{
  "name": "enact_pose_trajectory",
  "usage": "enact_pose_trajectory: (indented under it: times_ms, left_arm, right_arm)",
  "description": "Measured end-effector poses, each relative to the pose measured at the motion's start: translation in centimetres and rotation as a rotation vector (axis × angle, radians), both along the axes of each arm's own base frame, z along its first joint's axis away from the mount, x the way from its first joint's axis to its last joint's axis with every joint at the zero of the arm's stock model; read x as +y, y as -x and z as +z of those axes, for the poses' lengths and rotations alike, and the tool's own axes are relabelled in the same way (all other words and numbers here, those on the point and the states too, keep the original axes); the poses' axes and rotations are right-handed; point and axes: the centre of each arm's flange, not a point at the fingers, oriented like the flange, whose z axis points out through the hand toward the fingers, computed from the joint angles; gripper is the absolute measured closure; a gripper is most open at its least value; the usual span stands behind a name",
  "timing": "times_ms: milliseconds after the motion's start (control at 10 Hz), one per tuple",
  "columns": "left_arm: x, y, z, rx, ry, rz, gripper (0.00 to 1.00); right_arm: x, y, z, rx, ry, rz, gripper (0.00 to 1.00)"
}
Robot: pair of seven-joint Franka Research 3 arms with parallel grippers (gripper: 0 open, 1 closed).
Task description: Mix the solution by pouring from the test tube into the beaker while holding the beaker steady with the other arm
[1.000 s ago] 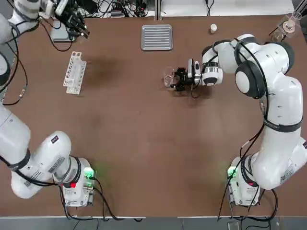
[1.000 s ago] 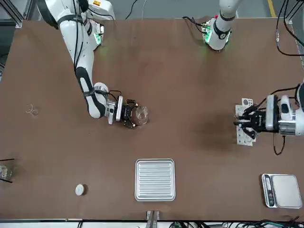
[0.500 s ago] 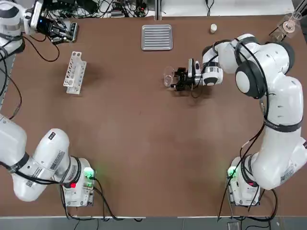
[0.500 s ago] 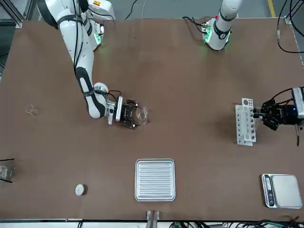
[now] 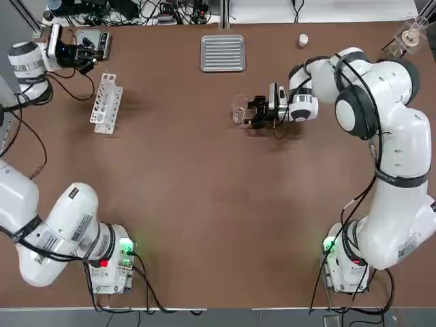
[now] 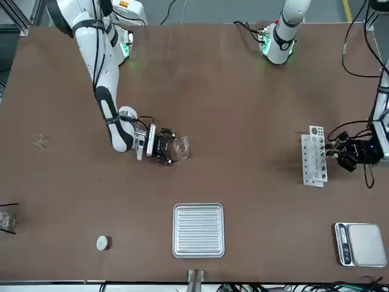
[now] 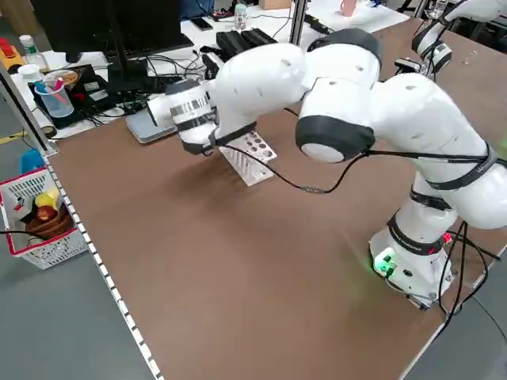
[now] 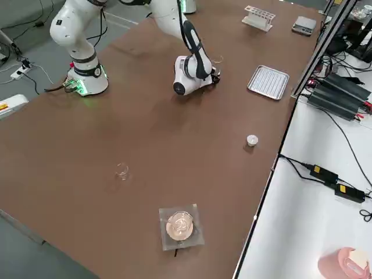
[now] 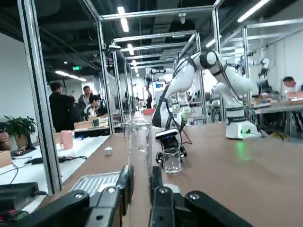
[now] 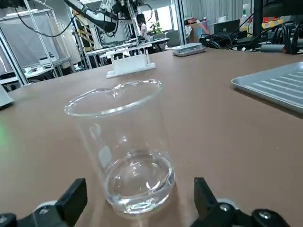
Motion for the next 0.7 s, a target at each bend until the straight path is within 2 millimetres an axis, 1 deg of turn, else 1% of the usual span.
enact_pose_trajectory:
  times_ms: [100, 200, 300, 500, 700]
  left_arm:
    - [0.5, 0.9, -1.5, 0.032, 0.013, -0.002, 0.78]
    - [1.3, 1.8, -2.6, 0.057, 0.019, 0.000, 0.78]
    - [2.1, 2.3, -3.2, 0.070, 0.017, 0.008, 0.78]
    - [2.7, 2.6, -3.2, 0.078, 0.018, 0.015, 0.78]
    - [2.8, 2.8, -3.4, 0.085, 0.021, 0.017, 0.78]
  right_arm:
    - [-0.3, -0.2, 0.0, -0.001, 0.000, -0.004, 0.00]
    - [-0.5, -0.3, 0.1, 0.000, -0.001, -0.006, 0.00]
    - [-0.9, -0.5, 0.3, 0.001, 0.002, -0.005, 0.00]
    - [-2.4, -1.4, 1.1, 0.002, 0.006, 0.000, 0.00]
    - [-4.3, -2.7, 2.8, 0.004, 0.015, 0.010, 0.00]
